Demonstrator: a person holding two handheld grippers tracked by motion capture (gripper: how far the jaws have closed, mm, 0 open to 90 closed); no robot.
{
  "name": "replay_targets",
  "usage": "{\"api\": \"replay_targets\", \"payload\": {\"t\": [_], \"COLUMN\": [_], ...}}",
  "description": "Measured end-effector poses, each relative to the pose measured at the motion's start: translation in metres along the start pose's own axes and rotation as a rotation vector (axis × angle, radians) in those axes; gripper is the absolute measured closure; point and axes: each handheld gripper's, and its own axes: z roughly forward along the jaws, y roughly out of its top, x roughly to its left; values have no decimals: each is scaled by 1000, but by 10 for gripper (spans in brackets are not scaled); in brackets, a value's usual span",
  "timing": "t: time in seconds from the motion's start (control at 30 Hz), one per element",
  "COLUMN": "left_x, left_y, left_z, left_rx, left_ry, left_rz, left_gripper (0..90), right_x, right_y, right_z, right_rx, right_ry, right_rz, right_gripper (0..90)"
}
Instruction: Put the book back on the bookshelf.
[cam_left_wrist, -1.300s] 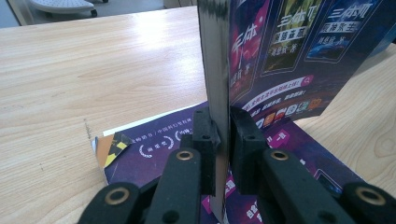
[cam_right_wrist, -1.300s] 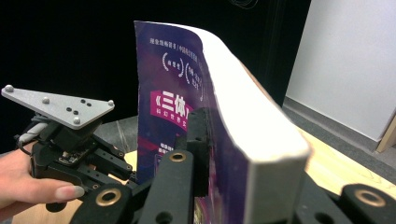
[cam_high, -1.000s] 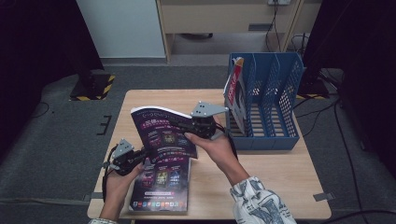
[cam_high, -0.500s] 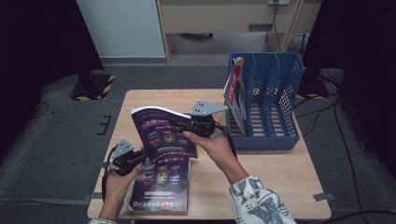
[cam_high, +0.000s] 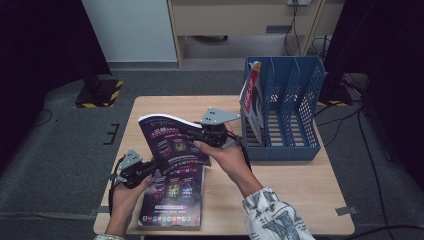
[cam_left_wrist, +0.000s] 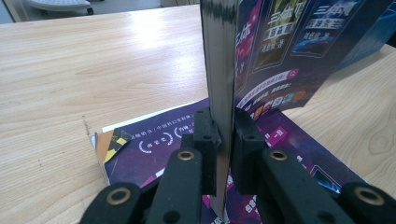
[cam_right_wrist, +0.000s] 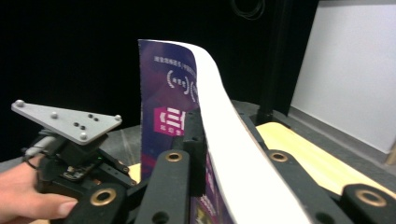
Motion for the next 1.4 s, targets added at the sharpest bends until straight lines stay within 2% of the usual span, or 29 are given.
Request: {"api": "replay_targets", "payload": {"t": [0.1, 0.33, 0.53, 0.7, 0.87, 1.07, 1.13, 1.27, 1.4], "left_x": [0, 2, 4, 5, 11, 17, 19, 21, 23], "left_y": [0, -1, -1, -1, -2, -6, -8, -13, -17], "left_z": [0, 0, -3, -4, -9, -14, -13, -9, -7], "left_rx": [-4, -13, -32, -52, -71, -45, -24, 44, 63], "left_ry": [3, 13, 15, 22, 76, 136, 150, 151, 158], "left_rz": [-5, -13, -28, -29, -60, -62, -59, -39, -65], "left_gripper": [817, 805, 795, 735, 480, 264, 204, 119, 42], "right_x": [1, 6, 9, 12, 11, 7, 3, -3, -5], "right_y": [1, 6, 9, 13, 17, 21, 22, 22, 23], "right_z": [-1, -3, -3, -4, -7, -13, -16, -23, -27], "right_rx": [7, 24, 18, 11, 5, -5, -9, -7, 4], "right_ry": [-18, -5, 2, 13, 17, -9, -22, -38, -54], "right_rz": [-16, -11, -3, 1, 10, 16, 27, 39, 41], "right_gripper": [820, 826, 827, 827, 828, 827, 827, 827, 827]}}
